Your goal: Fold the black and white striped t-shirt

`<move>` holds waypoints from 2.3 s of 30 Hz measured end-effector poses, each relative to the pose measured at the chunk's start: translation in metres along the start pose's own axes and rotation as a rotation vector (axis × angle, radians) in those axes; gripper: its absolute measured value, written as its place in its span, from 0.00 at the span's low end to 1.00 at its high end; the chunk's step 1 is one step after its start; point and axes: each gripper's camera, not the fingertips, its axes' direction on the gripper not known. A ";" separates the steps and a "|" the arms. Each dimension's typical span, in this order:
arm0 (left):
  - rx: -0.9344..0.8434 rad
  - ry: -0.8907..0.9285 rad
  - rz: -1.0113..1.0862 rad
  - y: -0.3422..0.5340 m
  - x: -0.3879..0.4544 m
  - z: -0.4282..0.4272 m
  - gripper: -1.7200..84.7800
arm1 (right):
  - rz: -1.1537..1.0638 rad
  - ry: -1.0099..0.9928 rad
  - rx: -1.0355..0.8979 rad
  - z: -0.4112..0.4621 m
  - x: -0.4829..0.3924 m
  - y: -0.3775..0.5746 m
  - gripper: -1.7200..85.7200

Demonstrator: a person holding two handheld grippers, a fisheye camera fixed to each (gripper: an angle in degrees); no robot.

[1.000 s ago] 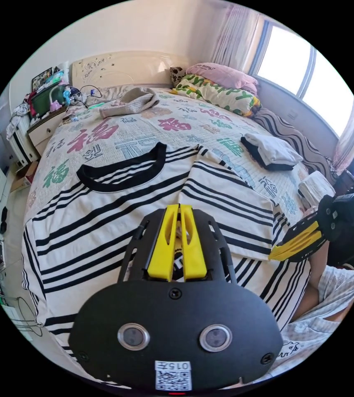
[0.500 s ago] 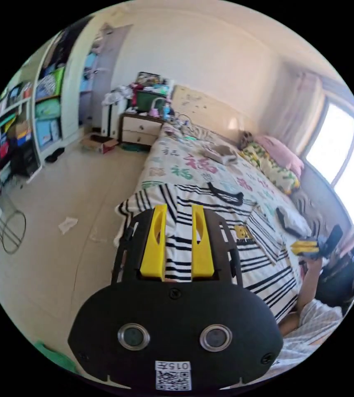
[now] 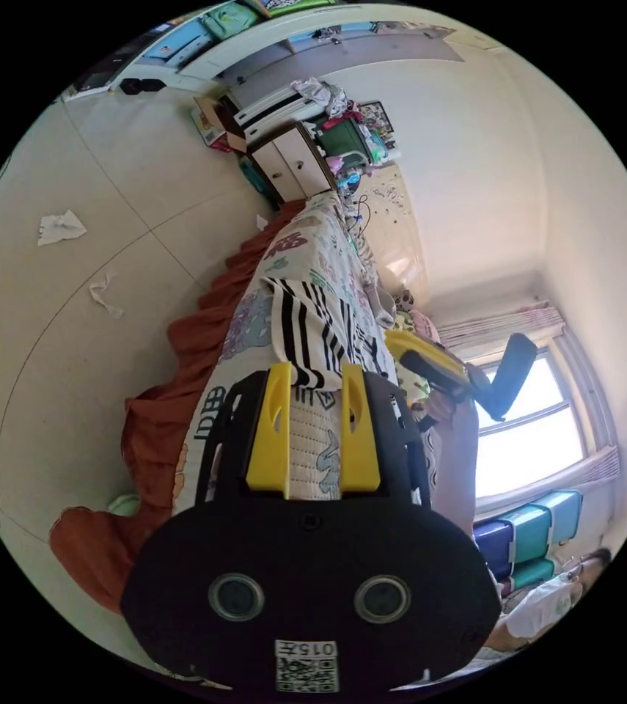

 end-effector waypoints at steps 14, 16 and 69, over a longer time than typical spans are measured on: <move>-0.089 -0.027 0.022 0.024 -0.037 0.009 0.11 | 0.056 0.090 -0.169 0.108 0.007 -0.096 0.01; -0.098 -0.032 0.041 0.034 -0.040 0.016 0.08 | 0.092 0.073 -0.083 0.089 0.014 -0.092 0.01; -0.692 -0.644 1.435 0.405 0.077 0.275 0.04 | 0.432 -0.174 0.246 -0.125 0.149 0.204 0.01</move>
